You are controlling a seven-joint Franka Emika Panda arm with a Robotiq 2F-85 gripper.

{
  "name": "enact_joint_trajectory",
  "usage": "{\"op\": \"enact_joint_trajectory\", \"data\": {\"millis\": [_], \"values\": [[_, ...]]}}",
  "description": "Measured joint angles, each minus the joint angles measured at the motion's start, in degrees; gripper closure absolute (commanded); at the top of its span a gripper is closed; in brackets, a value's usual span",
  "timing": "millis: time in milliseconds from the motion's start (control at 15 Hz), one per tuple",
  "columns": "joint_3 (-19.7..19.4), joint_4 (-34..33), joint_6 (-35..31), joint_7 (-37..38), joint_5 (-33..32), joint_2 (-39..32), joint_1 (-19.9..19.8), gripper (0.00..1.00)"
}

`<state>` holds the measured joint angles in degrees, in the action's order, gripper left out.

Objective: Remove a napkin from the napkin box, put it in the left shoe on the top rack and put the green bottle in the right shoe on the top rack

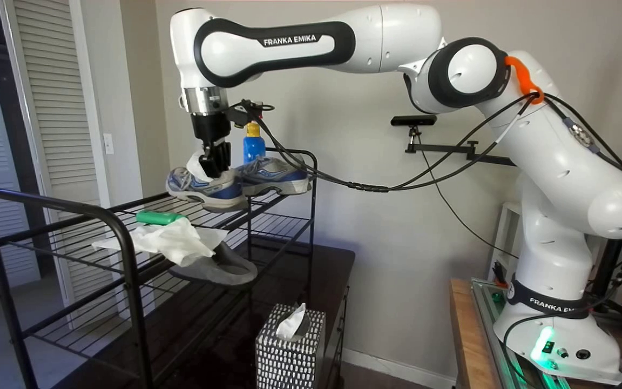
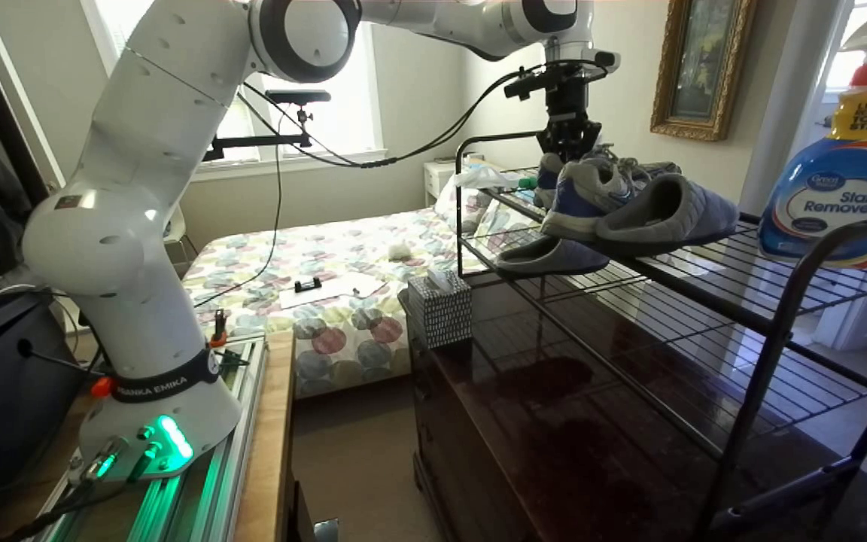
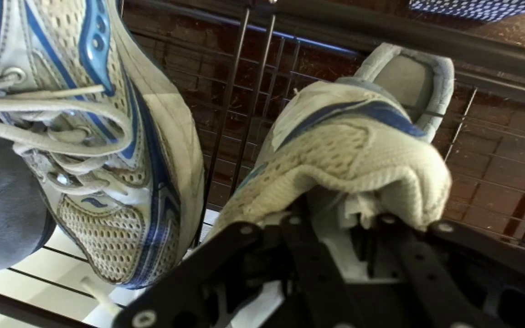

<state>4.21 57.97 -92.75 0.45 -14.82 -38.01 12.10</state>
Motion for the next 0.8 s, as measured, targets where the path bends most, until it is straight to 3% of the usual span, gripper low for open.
{"op": "enact_joint_trajectory", "data": {"millis": [200, 267, 333, 467, 533, 600, 800], "values": [[0.1, -1.4, 1.4, 0.0, 0.0, -0.4, 0.0, 0.25], [0.2, -1.7, 1.8, 0.0, 0.0, -0.4, 0.0, 0.27], [0.3, -2.0, 2.3, 0.0, 0.0, -0.4, 0.1, 0.45], [0.7, -2.6, 3.6, 0.0, 0.1, -0.4, 0.1, 0.47], [0.8, -2.9, 4.0, 0.0, 0.1, -0.4, 0.1, 0.54], [0.9, -3.2, 4.4, 0.0, 0.1, -0.4, 0.1, 0.72], [1.0, -4.2, 5.6, 0.0, 0.1, -0.5, 0.1, 0.94]]}}
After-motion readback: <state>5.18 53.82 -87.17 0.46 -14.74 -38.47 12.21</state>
